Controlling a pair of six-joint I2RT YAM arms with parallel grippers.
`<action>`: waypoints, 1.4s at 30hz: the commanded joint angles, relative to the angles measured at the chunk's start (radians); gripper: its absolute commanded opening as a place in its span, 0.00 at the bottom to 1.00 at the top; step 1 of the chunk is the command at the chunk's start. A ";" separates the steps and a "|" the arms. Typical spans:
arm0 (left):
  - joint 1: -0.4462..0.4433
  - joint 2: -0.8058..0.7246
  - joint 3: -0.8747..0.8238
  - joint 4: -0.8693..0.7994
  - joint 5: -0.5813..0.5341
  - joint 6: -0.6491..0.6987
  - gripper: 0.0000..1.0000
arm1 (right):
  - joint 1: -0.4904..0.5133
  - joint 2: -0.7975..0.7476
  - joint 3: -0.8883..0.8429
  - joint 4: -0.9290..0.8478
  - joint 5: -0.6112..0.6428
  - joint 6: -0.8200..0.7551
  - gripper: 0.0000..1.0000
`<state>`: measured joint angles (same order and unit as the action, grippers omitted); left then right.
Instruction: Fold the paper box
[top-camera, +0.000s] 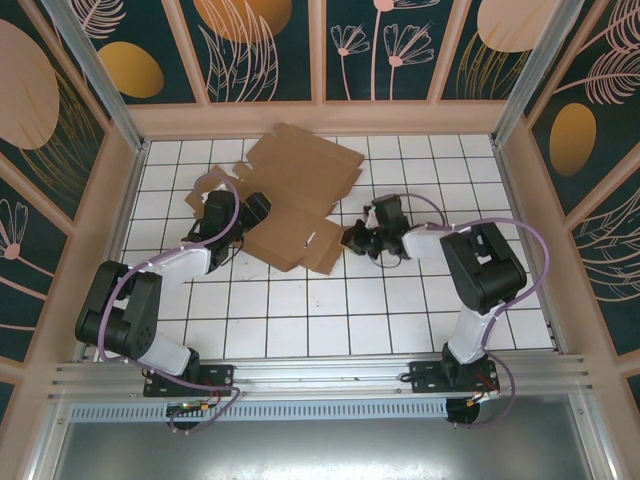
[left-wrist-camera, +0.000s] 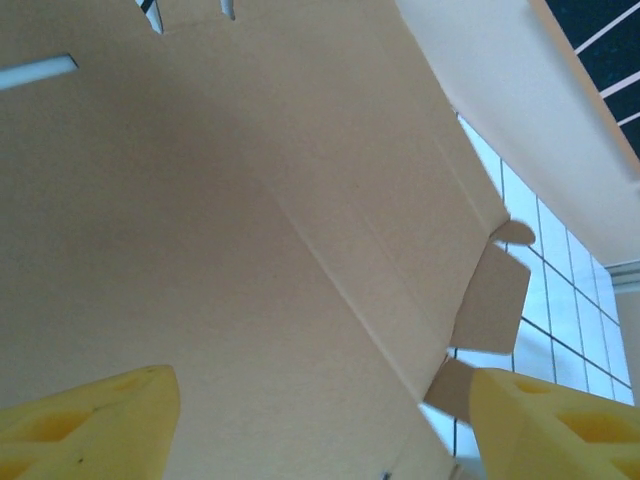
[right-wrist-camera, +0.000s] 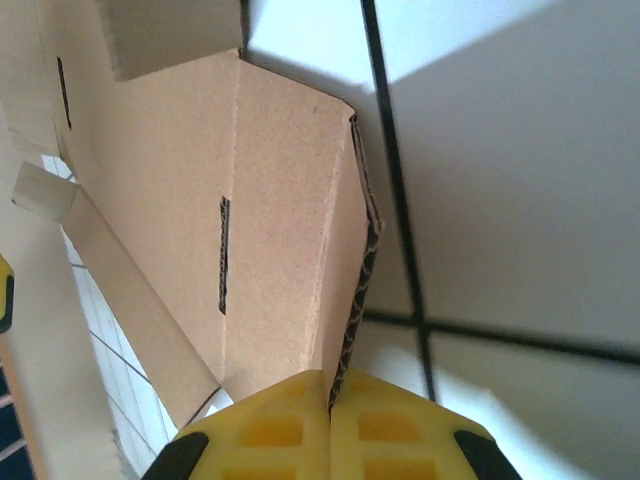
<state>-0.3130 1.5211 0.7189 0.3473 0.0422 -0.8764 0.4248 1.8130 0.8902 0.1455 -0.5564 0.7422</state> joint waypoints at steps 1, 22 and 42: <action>0.008 -0.015 0.040 -0.057 -0.010 0.091 0.73 | -0.077 0.044 0.170 -0.322 -0.049 -0.417 0.00; 0.197 0.060 0.293 -0.418 -0.018 0.434 0.99 | -0.305 0.254 0.754 -0.722 0.120 -0.853 0.75; 0.322 0.414 0.539 -0.627 0.373 0.664 0.31 | -0.301 -0.187 0.194 -0.453 -0.079 -0.770 0.88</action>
<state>0.0074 1.9408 1.2495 -0.2695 0.3508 -0.2050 0.1196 1.6535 1.0904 -0.3424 -0.6132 -0.0456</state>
